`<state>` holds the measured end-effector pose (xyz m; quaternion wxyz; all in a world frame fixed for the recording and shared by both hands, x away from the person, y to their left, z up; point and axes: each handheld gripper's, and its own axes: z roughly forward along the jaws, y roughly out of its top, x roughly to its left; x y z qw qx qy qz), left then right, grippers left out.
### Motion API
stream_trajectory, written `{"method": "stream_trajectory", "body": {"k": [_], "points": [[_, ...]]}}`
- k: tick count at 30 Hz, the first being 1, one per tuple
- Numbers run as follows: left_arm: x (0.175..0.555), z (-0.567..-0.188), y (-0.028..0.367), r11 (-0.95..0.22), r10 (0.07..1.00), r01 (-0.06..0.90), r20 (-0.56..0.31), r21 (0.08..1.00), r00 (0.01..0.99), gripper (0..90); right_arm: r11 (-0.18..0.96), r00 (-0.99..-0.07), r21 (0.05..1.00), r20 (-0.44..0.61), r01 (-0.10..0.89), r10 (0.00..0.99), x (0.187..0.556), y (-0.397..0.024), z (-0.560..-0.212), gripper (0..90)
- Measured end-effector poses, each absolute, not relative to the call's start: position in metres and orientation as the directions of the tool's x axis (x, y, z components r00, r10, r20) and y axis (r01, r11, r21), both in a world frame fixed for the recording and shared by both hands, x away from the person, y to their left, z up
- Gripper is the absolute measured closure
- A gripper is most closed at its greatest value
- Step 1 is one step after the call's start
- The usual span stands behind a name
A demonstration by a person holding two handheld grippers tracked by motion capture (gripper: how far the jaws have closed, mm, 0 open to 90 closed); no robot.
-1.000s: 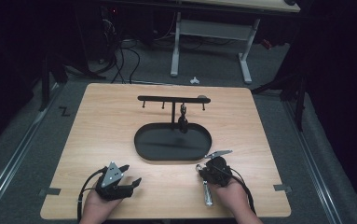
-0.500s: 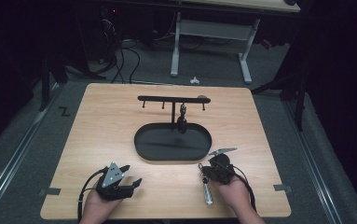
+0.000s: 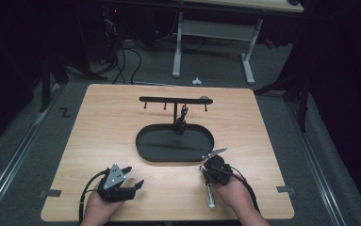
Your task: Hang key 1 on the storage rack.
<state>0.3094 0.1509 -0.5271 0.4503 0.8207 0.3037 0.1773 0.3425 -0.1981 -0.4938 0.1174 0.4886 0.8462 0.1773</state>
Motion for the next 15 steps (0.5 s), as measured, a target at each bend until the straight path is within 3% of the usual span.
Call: {"method": "stream_trajectory", "body": {"k": [15], "points": [[0.309, -0.526, 0.152, -0.403, 0.656, 0.337, 0.012, 0.851, 0.754, 31.4, 0.584, -0.585, 0.112, -0.026, 0.804, 0.810, 0.377, -0.178, -0.489, 85.6]]}}
